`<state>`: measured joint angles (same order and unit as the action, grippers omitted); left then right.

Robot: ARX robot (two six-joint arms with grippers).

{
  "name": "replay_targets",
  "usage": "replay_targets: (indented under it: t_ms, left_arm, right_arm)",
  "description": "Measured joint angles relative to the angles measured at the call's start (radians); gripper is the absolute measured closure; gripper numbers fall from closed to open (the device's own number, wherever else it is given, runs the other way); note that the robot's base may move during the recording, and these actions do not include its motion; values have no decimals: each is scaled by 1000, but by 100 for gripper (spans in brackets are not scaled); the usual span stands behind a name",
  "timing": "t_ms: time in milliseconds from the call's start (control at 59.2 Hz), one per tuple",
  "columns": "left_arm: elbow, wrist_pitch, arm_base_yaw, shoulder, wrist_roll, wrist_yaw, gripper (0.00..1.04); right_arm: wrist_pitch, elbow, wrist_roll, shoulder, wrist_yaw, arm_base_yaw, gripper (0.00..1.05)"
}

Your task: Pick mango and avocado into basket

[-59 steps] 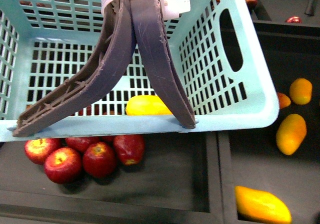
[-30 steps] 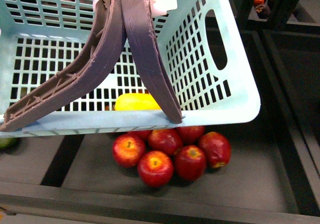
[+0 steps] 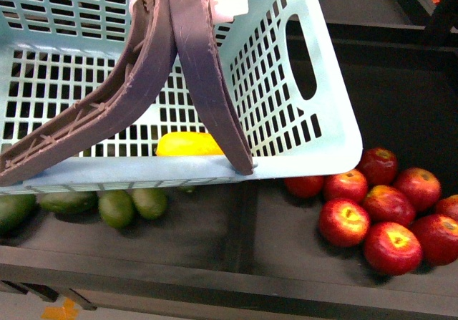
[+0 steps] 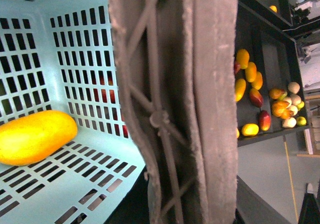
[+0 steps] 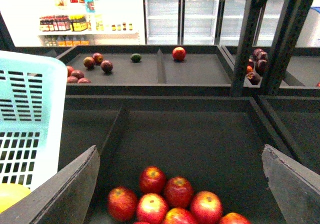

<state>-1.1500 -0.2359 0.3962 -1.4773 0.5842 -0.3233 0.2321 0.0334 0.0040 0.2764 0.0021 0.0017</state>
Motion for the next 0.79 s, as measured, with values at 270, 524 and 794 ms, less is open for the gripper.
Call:
replay_targets:
  t_ms: [270, 524, 794]
  left_arm:
    - [0, 0, 0, 0, 0, -2, 88]
    - [0, 0, 0, 0, -1, -5, 88]
    - [0, 0, -1, 0, 0, -2, 88]
  right_arm:
    - [0, 2, 0, 1, 0, 0, 8]
    - [0, 3, 0, -1, 0, 0, 8]
    - [0, 2, 0, 0, 0, 0, 8]
